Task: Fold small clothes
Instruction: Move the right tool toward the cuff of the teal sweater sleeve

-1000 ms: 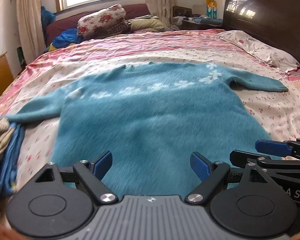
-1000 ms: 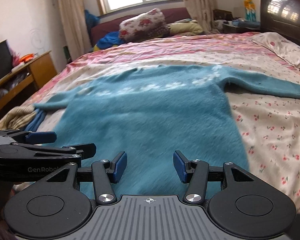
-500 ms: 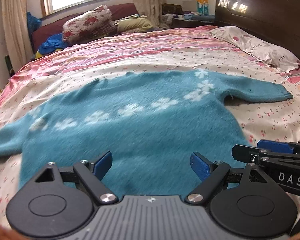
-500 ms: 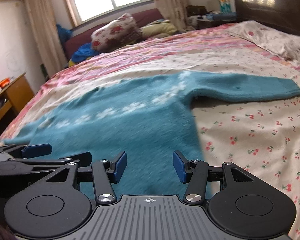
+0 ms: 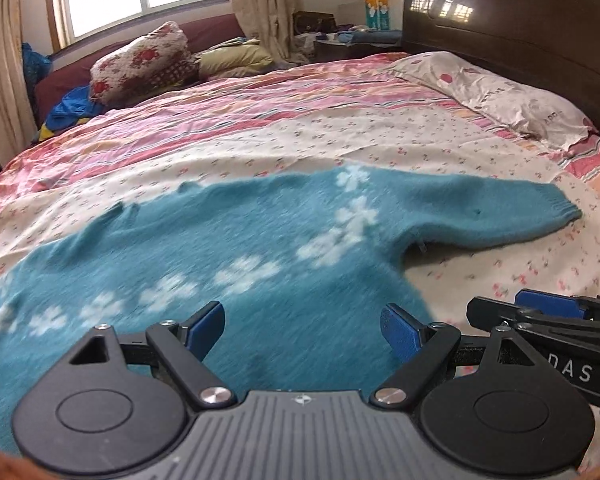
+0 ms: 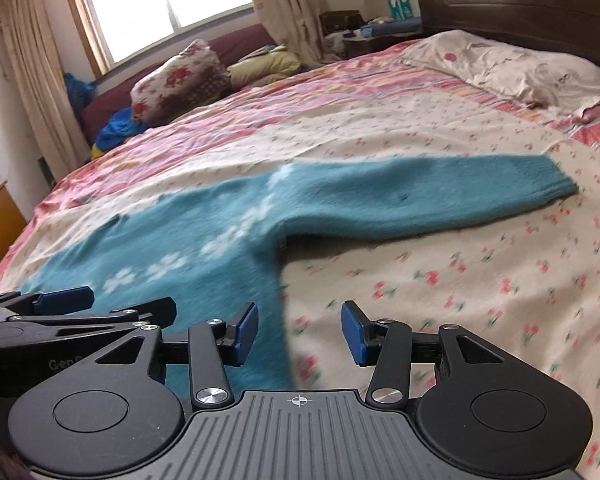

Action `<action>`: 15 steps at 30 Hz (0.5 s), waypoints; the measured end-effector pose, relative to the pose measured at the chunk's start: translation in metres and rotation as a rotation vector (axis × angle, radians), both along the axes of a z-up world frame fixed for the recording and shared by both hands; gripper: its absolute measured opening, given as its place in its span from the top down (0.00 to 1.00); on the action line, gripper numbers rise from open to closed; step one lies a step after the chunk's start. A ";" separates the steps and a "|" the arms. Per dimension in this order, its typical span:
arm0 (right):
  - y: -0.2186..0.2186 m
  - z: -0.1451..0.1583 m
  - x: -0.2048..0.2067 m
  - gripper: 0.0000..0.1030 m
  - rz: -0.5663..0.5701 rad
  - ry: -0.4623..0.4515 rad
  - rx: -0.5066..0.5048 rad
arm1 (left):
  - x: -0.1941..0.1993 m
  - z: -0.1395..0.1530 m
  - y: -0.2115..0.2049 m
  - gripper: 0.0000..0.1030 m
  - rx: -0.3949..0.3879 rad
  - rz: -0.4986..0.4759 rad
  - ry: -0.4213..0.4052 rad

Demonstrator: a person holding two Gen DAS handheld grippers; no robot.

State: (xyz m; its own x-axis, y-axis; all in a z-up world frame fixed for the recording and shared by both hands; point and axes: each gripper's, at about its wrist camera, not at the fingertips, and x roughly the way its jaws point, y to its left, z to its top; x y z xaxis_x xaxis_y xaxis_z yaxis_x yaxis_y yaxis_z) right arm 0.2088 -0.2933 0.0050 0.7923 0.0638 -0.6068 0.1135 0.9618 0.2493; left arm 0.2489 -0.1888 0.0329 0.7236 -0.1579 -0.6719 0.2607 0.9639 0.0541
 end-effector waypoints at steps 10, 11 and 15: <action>-0.058 -0.011 0.025 0.57 -0.102 0.018 0.003 | 0.030 -0.009 -0.061 0.12 0.029 -0.062 -0.017; -0.063 -0.012 0.026 0.57 -0.112 0.019 0.009 | 0.032 -0.010 -0.065 0.12 0.029 -0.066 -0.017; -0.094 -0.016 0.033 0.57 -0.178 0.018 0.042 | 0.038 -0.012 -0.079 0.12 0.034 -0.080 -0.024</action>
